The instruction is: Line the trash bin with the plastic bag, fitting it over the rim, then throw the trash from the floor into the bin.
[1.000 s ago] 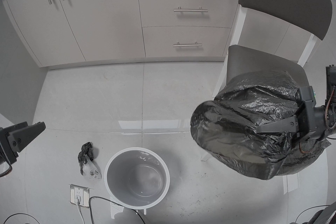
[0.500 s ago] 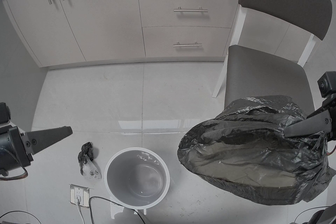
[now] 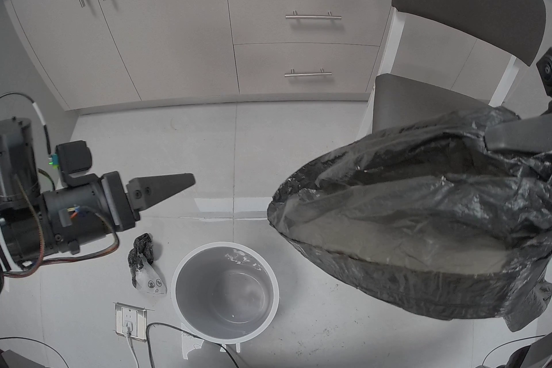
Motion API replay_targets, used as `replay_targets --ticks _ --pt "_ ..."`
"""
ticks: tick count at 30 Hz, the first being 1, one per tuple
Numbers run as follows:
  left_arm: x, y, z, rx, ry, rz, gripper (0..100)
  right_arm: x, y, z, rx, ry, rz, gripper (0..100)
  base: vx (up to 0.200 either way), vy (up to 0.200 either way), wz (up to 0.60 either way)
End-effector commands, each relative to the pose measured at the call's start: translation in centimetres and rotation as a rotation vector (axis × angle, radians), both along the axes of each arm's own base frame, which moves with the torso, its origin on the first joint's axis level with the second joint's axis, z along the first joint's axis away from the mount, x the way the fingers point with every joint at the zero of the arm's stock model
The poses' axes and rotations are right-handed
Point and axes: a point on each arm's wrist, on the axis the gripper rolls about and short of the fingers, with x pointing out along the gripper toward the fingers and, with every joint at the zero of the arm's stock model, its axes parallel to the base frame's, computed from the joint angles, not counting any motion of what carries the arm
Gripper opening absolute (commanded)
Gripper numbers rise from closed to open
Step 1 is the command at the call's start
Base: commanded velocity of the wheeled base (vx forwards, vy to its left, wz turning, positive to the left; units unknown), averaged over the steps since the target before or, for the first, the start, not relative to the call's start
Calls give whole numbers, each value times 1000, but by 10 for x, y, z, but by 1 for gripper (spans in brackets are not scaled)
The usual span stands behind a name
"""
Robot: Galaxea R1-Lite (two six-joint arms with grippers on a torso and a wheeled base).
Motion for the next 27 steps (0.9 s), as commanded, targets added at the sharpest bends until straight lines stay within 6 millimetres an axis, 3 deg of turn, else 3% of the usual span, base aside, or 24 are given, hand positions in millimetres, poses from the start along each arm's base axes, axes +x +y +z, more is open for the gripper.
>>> replay_targets --ticks 1,7,13,17,27 --pt "35 -30 -30 39 126 -39 100 0 12 12 -2 -3 37 0 0 0 0" --pt "53 -42 -31 20 150 -37 100 -8 11 13 -2 -3 62 0 0 0 0" --pt "58 -44 -25 11 132 -33 100 -25 6 17 2 -8 100 0 0 0 0" --pt "56 -46 -23 5 126 -43 100 -28 5 20 11 -18 111 0 0 0 0" --pt "36 -72 -21 7 121 -165 100 -28 11 25 18 -32 137 0 0 0 0"
